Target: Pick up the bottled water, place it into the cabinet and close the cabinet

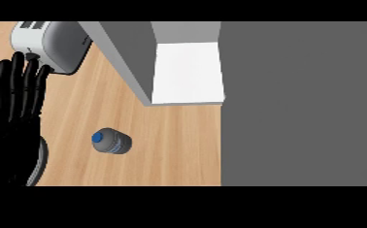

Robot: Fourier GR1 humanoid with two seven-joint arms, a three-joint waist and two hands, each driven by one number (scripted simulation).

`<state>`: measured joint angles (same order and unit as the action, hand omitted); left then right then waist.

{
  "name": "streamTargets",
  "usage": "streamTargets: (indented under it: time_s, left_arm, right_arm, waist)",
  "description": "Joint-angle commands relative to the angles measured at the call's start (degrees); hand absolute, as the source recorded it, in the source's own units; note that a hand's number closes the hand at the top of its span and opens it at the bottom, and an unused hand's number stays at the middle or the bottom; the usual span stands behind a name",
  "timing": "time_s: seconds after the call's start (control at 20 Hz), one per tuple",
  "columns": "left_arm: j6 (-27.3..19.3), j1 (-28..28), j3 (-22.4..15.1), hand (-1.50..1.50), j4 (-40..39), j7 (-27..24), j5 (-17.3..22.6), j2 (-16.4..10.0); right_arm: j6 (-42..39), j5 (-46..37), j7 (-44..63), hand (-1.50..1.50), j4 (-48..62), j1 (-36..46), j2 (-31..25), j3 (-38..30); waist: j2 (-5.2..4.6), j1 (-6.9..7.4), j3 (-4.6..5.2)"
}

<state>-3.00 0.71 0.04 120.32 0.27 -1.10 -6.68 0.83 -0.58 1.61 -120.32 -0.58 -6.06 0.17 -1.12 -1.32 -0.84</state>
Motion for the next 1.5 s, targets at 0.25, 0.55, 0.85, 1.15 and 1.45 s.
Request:
streamTargets:
  time_s: [0.25, 0.55, 0.85, 1.15, 1.45]
  left_arm:
    - [20.9, -6.7, 3.5, -1.50, 4.2, -4.6, 21.1, -8.6]
    - [26.2, -10.5, 7.7, -1.50, -0.5, 5.2, 38.6, -11.5]
    - [23.6, -15.2, 14.1, -1.50, 9.7, 14.2, 49.3, -15.1]
    - [26.8, -18.8, 14.6, -1.50, 9.8, 14.9, 46.4, -11.9]
    - [25.8, -16.5, 12.4, -1.50, 9.9, 16.9, 38.9, -9.7]
  right_arm:
    - [-0.9, -2.3, -2.4, -1.50, -8.4, -11.0, 1.9, 4.9]
    - [-5.8, 2.9, 3.6, -1.50, -9.7, -9.9, 1.1, 10.5]
    - [-2.8, -1.3, 14.8, -1.50, -20.2, -9.0, 2.2, 16.1]
    - [-3.1, -3.6, 15.6, -1.50, -23.4, -12.1, 2.1, 19.6]
    - [-0.5, -4.7, 20.3, -1.50, -27.2, -10.3, 2.3, 21.6]
  waist:
    - [1.64, 1.31, 0.99]
    - [1.17, 1.57, 0.90]
    - [1.23, 1.70, 0.86]
    - [1.23, 1.36, 0.85]
    - [1.20, 1.07, 0.85]
